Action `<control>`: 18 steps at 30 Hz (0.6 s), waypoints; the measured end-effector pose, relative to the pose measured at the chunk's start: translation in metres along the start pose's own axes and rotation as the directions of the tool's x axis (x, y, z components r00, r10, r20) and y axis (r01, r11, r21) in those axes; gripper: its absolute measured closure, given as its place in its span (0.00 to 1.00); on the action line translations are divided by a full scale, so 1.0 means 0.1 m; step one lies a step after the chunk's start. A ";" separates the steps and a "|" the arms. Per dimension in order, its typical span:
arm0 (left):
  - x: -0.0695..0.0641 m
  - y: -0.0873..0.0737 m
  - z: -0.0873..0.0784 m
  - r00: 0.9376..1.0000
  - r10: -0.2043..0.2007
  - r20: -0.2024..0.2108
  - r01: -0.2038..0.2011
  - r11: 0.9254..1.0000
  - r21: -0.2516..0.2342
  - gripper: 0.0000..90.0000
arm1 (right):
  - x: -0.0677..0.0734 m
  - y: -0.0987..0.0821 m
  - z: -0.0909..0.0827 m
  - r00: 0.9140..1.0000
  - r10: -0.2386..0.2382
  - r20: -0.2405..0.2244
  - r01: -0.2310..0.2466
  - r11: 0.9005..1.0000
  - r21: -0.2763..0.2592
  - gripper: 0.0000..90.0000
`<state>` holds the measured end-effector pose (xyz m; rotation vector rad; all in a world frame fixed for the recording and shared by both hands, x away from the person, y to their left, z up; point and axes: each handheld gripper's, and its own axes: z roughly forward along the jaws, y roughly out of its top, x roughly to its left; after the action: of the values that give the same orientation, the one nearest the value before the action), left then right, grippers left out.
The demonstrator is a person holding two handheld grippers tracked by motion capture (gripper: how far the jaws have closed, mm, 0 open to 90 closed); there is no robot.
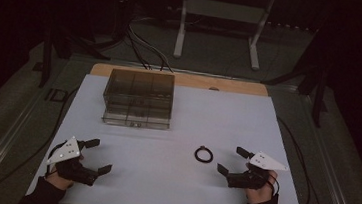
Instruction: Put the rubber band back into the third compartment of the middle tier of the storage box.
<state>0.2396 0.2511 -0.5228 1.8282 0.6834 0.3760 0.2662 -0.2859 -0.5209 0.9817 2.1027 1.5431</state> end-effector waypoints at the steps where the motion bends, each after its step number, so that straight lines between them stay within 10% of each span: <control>1: 0.00 0.00 0.00 1.000 -0.006 0.000 0.006 1.000 0.000 0.00 | 0.00 0.00 0.01 1.000 -0.004 0.002 0.004 1.000 0.002 0.00; 18: -0.04 -0.01 0.06 1.000 -0.001 0.026 0.000 0.999 0.037 0.00 | -0.01 0.02 0.00 1.000 0.010 0.016 -0.010 1.000 0.007 0.00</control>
<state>0.2397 0.2437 -0.5253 1.8651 0.6771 0.3405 0.2679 -0.2861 -0.5192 1.0050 2.0972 1.5280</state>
